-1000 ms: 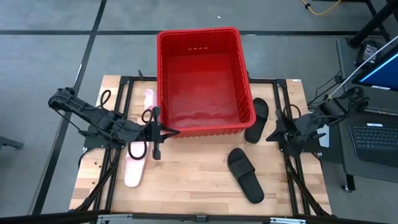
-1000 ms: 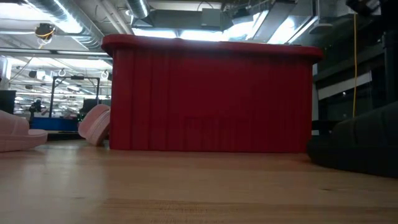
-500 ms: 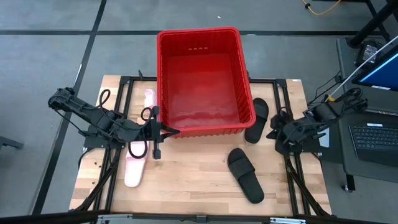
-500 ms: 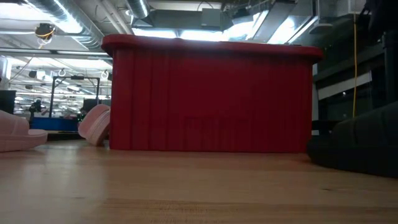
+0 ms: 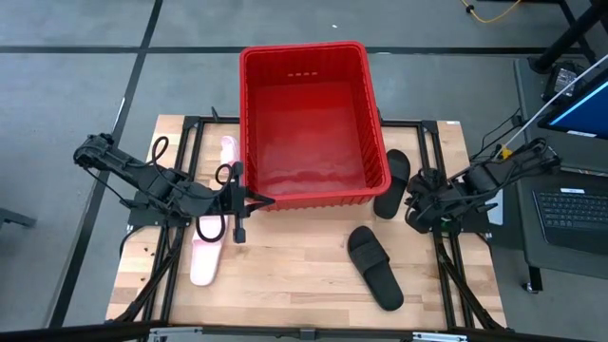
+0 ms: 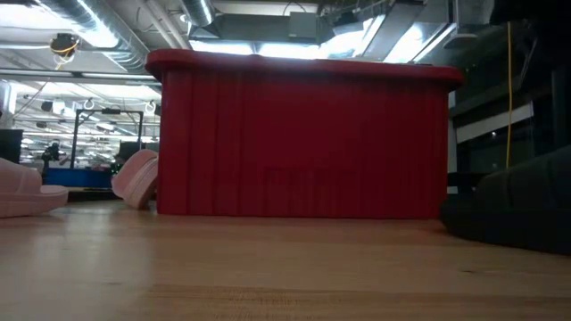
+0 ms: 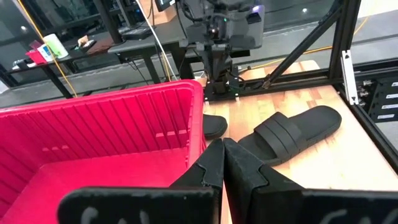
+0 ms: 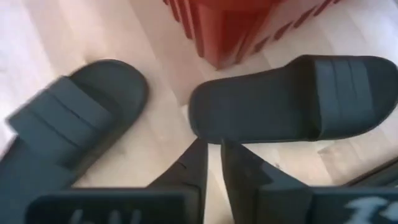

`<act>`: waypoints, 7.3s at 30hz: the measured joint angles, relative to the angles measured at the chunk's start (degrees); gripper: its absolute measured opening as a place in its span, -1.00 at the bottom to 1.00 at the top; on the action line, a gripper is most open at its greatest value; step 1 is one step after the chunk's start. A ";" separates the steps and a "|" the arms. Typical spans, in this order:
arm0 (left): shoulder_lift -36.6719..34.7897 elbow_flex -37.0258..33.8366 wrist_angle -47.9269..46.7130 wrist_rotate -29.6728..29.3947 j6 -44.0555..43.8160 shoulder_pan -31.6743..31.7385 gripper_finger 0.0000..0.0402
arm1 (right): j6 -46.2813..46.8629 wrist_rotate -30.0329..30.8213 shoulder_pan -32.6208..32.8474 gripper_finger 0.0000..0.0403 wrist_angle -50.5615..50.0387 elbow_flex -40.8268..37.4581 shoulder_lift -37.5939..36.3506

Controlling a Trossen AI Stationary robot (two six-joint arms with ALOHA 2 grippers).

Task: Pick and place slides into bin
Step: Put the top black slide in the red bin

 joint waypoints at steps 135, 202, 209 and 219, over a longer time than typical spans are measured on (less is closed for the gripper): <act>-0.02 0.02 -0.02 0.02 9.49 -0.15 -0.99 | -3.40 -6.03 -5.51 -0.25 36.09 -25.29 7.99; -0.02 0.02 0.00 0.02 9.49 -0.15 -0.99 | -4.11 -4.67 -5.58 -0.89 42.55 -27.82 12.18; -0.02 0.02 0.31 0.02 9.49 -0.15 -0.99 | 0.73 -9.08 -5.18 -0.91 41.39 -21.22 12.00; -0.02 0.02 0.48 0.02 9.49 -0.15 -0.99 | 8.13 -12.05 -0.36 -0.91 25.44 -9.35 11.82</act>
